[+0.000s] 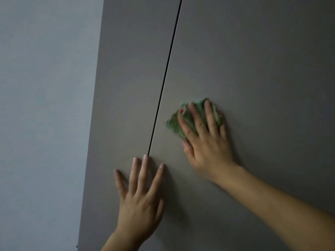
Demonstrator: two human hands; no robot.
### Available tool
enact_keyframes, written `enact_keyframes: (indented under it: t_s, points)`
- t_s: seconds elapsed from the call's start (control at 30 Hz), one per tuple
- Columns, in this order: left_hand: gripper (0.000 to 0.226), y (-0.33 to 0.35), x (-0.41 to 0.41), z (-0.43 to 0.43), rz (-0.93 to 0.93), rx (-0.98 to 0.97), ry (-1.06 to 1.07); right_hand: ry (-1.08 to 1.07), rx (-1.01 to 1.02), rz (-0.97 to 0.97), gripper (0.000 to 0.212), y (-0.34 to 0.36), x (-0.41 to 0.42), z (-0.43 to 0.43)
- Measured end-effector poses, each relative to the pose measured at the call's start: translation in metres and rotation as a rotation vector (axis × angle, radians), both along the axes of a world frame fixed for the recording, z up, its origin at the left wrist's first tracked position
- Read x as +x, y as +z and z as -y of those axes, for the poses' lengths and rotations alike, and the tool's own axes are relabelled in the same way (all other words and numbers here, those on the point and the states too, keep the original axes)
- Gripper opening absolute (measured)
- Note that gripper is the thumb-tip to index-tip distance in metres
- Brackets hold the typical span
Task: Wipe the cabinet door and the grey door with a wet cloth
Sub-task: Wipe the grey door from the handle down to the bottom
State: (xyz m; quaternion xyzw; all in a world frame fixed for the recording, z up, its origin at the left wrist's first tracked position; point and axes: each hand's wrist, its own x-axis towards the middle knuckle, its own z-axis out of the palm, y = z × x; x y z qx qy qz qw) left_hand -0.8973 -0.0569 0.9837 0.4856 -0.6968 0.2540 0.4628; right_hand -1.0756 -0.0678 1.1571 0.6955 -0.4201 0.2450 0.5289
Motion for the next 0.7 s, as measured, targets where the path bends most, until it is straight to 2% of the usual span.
enact_keyframes:
  t_s: [0.1, 0.13, 0.23, 0.3, 0.43, 0.53, 0.7]
  points:
    - [0.079, 0.002, -0.009, 0.001, 0.006, -0.003, 0.011, 0.001, 0.043, -0.215, 0.065, -0.003, -0.023, -0.002]
    - [0.078, 0.002, -0.012, 0.002, -0.002, -0.006, 0.015, -0.001, 0.021, -0.209, 0.064, 0.010, -0.027, -0.001]
    - [0.076, 0.005, -0.019, 0.005, -0.009, -0.018, 0.018, -0.023, -0.037, 0.062, 0.067, 0.052, -0.033, 0.004]
    - [0.074, 0.007, -0.026, 0.005, 0.004, -0.022, 0.005, -0.021, -0.029, 0.105, 0.069, 0.046, -0.034, 0.003]
    - [0.071, 0.008, -0.030, 0.003, 0.001, -0.017, -0.005, -0.007, 0.068, -0.255, 0.066, -0.020, -0.061, -0.005]
    - [0.073, 0.006, -0.035, 0.001, 0.016, -0.017, 0.008, -0.010, 0.081, -0.339, 0.061, -0.016, -0.080, -0.005]
    - [0.073, 0.016, -0.066, -0.001, 0.062, -0.022, -0.001, -0.019, -0.035, 0.098, 0.067, 0.035, -0.094, -0.004]
